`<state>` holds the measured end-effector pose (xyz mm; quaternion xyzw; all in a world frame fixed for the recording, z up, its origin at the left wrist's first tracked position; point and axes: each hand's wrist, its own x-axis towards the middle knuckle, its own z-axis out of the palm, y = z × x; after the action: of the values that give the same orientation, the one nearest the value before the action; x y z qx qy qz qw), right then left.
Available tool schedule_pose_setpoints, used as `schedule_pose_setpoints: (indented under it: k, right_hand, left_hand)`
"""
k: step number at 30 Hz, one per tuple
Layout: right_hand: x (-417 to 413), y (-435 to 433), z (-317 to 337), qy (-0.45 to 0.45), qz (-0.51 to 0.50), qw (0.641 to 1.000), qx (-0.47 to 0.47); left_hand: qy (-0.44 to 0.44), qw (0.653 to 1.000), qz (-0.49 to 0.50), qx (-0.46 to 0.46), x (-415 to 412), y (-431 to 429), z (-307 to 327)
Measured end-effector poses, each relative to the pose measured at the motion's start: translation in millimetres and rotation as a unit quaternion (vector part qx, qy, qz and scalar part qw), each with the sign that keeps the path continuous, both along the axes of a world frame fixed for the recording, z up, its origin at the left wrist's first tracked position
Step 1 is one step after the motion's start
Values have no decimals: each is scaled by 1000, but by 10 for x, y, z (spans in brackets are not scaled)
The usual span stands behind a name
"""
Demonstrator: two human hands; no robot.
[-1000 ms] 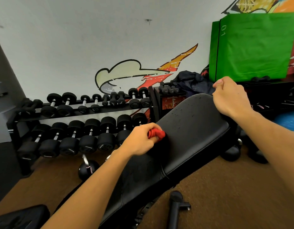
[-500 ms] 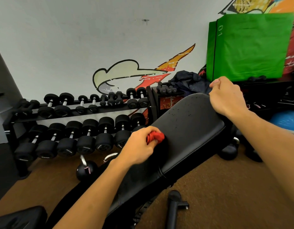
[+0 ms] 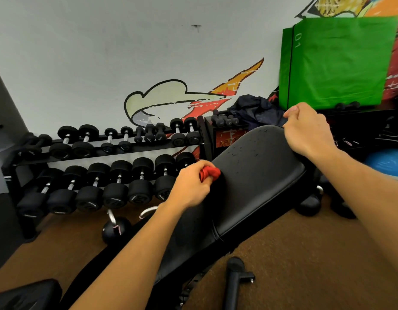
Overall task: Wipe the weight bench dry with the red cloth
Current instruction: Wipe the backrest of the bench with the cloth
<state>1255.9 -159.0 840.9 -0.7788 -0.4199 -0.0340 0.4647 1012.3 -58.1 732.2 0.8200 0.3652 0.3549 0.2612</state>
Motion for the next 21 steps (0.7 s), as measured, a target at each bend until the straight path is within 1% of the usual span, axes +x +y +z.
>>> schedule_pose_setpoints:
  k: [3, 9, 14, 18, 21]
  right_hand:
    - [4, 4, 0, -1, 1, 1000, 5]
    - [4, 0, -2, -12, -2, 1000, 2]
    - [-1, 17, -11, -22, -5, 1000, 8]
    - [-34, -13, -12, -51, -14, 998, 21]
    - [-90, -57, -9, -87, -17, 995, 49]
  left_hand:
    - [-8, 999, 44, -18, 187, 236, 35]
    - [-9, 998, 43, -42, 465, 434, 191]
    - [-48, 999, 18, -11, 370, 204, 82]
    - [-30, 999, -3, 30, 224, -75, -61]
    - [-10, 999, -35, 28, 51, -260, -62]
